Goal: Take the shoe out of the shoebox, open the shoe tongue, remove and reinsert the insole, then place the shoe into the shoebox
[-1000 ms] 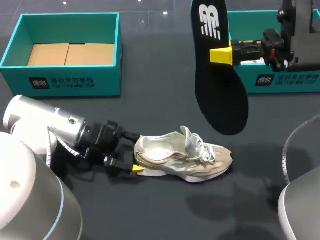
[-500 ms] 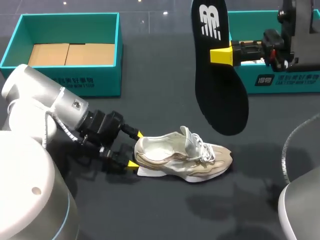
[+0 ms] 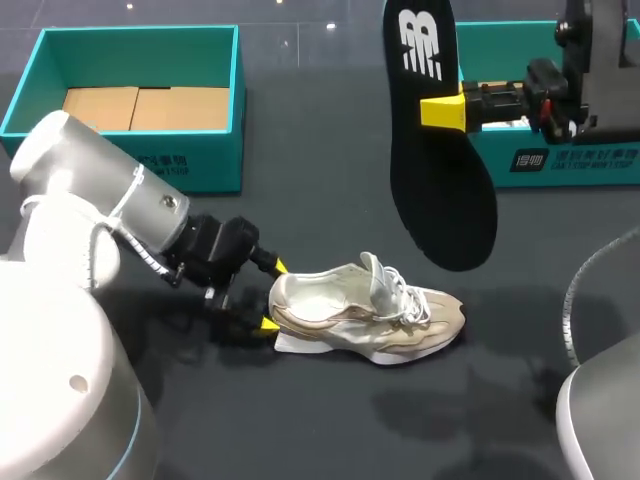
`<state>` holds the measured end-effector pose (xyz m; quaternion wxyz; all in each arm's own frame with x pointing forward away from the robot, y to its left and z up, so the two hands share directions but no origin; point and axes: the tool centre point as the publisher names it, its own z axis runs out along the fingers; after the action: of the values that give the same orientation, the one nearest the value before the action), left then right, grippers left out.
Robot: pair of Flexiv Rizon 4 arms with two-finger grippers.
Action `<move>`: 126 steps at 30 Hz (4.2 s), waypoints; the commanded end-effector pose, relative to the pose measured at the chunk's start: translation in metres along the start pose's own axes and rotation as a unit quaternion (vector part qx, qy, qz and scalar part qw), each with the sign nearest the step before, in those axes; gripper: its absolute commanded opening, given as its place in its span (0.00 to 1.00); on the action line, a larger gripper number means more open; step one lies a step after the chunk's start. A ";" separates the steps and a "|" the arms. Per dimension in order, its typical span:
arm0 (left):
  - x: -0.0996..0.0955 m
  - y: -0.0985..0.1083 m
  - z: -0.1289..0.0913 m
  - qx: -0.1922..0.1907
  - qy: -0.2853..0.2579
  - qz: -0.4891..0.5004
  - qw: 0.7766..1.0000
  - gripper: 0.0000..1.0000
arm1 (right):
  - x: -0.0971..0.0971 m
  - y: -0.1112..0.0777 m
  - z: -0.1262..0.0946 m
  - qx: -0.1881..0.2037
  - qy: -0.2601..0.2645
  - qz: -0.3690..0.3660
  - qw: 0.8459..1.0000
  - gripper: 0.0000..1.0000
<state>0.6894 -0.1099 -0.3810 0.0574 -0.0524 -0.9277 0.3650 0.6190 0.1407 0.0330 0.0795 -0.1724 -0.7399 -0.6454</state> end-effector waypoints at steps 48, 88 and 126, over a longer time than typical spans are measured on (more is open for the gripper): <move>0.004 -0.057 -0.010 -0.321 -0.030 -0.007 0.946 1.00 | -0.002 0.002 0.003 0.002 0.001 0.001 1.000 0.00; -0.045 -0.055 0.051 -0.309 -0.054 -0.027 0.949 0.81 | -0.002 0.002 0.003 0.002 0.001 0.001 1.000 0.00; -0.040 -0.065 0.042 -0.285 -0.014 0.026 0.958 0.00 | -0.002 0.002 0.003 0.002 0.001 0.001 1.000 0.00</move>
<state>0.7190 -0.2016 -0.3813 0.0145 -0.0721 -0.9944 0.0753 0.6184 0.1399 0.0330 0.0793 -0.1721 -0.7398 -0.6456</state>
